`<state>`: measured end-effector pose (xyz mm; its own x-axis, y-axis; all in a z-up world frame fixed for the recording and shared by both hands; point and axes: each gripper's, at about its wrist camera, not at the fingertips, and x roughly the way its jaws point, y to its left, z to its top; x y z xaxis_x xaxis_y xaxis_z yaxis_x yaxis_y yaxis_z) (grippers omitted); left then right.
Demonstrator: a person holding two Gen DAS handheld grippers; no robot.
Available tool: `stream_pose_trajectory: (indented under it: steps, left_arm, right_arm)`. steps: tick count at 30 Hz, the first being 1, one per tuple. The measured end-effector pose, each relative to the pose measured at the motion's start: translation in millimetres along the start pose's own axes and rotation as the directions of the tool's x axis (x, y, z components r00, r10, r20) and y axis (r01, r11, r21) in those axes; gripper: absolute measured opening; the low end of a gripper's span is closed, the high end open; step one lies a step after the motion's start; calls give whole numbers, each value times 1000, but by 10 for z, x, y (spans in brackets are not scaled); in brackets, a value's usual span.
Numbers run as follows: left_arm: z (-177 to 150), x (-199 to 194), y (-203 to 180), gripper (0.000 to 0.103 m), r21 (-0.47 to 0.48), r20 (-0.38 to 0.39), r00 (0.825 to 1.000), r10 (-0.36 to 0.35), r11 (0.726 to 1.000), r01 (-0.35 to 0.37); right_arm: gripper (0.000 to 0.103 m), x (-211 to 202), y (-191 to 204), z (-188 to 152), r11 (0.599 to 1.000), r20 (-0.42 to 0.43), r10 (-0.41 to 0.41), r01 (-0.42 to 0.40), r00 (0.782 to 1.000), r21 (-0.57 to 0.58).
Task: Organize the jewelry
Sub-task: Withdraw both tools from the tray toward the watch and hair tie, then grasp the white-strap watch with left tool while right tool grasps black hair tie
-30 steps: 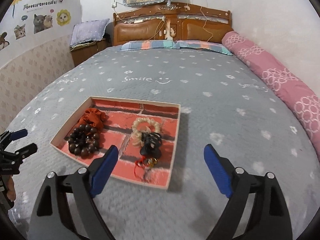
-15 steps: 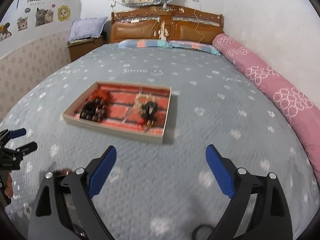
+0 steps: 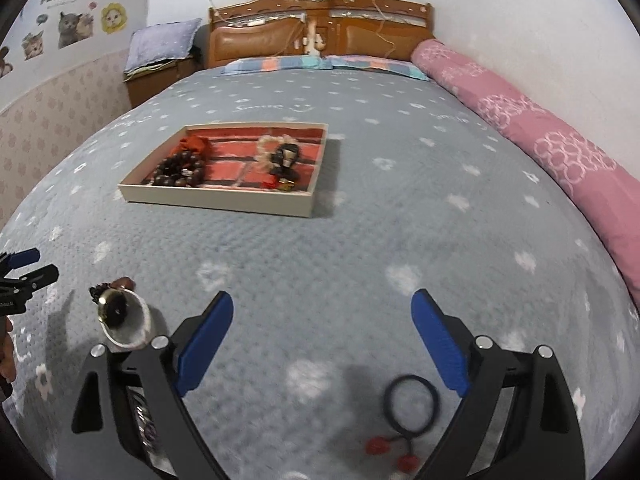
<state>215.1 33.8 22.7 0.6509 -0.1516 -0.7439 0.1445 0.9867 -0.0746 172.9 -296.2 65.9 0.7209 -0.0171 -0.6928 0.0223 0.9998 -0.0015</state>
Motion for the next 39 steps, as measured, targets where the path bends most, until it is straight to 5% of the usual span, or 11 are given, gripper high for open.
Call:
stream_pose_trajectory:
  steps: [10, 24, 33, 39]
  left_arm:
    - [-150, -78, -126, 98, -46, -10, 999, -36, 998, 35]
    - [-317, -72, -660, 96, -59, -25, 999, -37, 998, 36]
    - [-298, 132, -944, 82, -16, -47, 998, -38, 999, 38]
    - [-260, 339, -898, 70, -45, -78, 996, -40, 998, 37]
  right_arm:
    - [89, -155, -536, -141, 997, -10, -61, 61, 998, 51]
    - [88, 42, -786, -553, 994, -65, -105, 107, 992, 31]
    - [87, 141, -854, -686, 993, -90, -94, 99, 992, 59]
    - [75, 257, -822, -750, 994, -120, -86, 93, 989, 54]
